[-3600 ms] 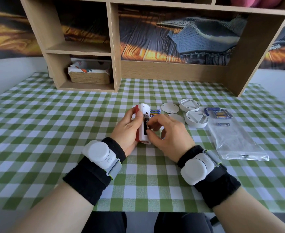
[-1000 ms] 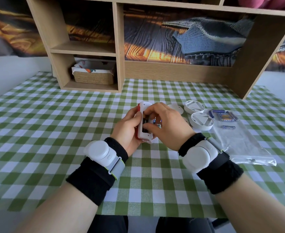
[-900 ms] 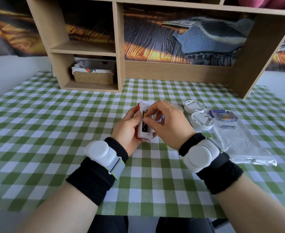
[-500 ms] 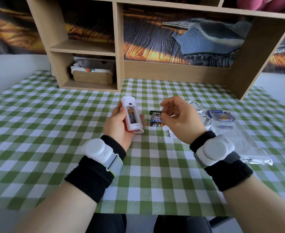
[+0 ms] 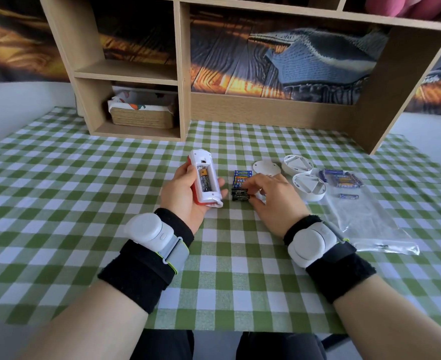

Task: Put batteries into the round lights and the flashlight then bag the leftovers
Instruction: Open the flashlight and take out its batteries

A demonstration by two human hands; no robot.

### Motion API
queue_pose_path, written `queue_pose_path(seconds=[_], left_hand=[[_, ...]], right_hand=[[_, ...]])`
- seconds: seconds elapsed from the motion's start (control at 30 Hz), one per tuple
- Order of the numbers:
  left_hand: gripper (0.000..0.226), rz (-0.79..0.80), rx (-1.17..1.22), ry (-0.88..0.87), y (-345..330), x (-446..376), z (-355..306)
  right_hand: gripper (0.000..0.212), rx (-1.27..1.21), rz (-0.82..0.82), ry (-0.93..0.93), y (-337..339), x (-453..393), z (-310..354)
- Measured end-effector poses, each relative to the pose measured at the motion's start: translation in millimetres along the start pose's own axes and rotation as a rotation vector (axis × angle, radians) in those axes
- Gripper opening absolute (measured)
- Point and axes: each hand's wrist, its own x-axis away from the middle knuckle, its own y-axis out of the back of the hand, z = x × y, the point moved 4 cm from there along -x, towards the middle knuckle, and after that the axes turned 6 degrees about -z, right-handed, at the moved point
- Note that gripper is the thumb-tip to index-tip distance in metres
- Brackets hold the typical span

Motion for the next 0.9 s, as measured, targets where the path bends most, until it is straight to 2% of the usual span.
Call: queue_pose_path(seconds=[0.17, 0.33, 0.5, 0.63, 0.9], left_hand=[[0.037, 0.063, -0.026, 0.021, -5.7, 3.8, 0.1], [0.038, 0.131, -0.061, 0.034, -9.9, 5.7, 1.5], [0.038, 0.190, -0.055, 0.077, -10.7, 9.7, 2.2], [0.037, 0.208, -0.072, 0.076, -10.9, 11.3, 6.4], [0.033, 0.199, -0.146, 0.005, -10.6, 8.4, 7.5]], right_hand=[[0.023, -0.003, -0.034, -0.001, 1.2, -0.1, -1.9], [0.012, -0.139, -0.127, 0.009, 17.6, -9.9, 17.8], [0.019, -0.221, -0.109, 0.056, 26.9, -19.8, 47.6], [0.029, -0.118, -0.068, 0.135, 18.9, -12.7, 58.6], [0.032, 0.139, -0.173, 0.283, 6.5, -11.4, 63.4]])
